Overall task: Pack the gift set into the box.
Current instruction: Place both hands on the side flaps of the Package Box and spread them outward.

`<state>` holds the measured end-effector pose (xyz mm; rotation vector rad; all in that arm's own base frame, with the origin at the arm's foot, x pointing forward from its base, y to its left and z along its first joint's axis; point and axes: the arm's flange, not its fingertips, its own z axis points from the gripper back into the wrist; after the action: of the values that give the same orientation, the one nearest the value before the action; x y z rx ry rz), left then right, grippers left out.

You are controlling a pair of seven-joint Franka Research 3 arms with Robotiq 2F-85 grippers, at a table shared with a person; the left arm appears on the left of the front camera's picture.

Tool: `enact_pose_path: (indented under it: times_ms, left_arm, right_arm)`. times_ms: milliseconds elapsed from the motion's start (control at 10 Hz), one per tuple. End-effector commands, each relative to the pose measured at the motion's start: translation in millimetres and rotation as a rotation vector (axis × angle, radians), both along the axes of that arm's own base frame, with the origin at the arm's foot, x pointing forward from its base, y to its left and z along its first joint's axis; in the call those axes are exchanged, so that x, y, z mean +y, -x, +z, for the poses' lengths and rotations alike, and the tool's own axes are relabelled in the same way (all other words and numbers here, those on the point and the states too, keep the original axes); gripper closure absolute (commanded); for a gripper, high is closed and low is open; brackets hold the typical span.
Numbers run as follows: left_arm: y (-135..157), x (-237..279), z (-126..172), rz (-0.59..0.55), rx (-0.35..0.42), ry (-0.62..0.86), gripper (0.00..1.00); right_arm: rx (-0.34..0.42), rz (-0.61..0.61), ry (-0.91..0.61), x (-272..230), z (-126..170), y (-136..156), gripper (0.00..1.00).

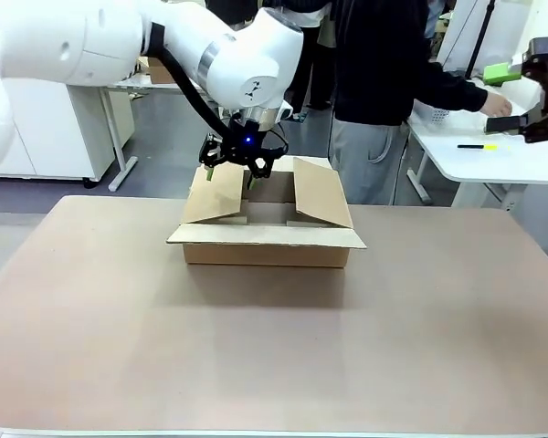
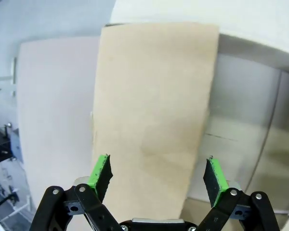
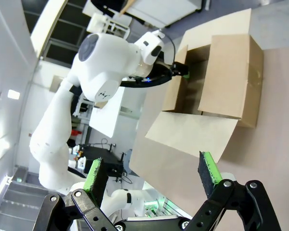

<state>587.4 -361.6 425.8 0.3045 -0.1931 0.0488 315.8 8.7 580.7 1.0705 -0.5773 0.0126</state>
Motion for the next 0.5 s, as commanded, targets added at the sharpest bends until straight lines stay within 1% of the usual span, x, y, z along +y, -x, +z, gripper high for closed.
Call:
enact_pose_path:
  times_ms: [0, 200, 300, 400]
  left_arm:
    - [-1.3, -4.3, -2.7, -0.060, 0.048, -0.122, 0.00]
    - [4.4, 0.3, 0.3, -0.082, 0.029, -0.153, 0.00]
    - [5.2, 4.7, 5.6, -0.098, 0.005, -0.155, 0.00]
    - [6.5, 9.8, 12.8, -0.121, 0.002, -0.139, 0.00]
  right_arm:
    - [-0.032, 0.010, -0.015, 1.5, 0.8, -4.0, 0.00]
    - [-0.032, 0.010, -0.015, 1.5, 0.8, -4.0, 0.00]
    - [-0.032, 0.010, -0.015, 1.5, 0.8, -4.0, 0.00]
    - [-0.032, 0.010, -0.015, 1.5, 0.8, -4.0, 0.00]
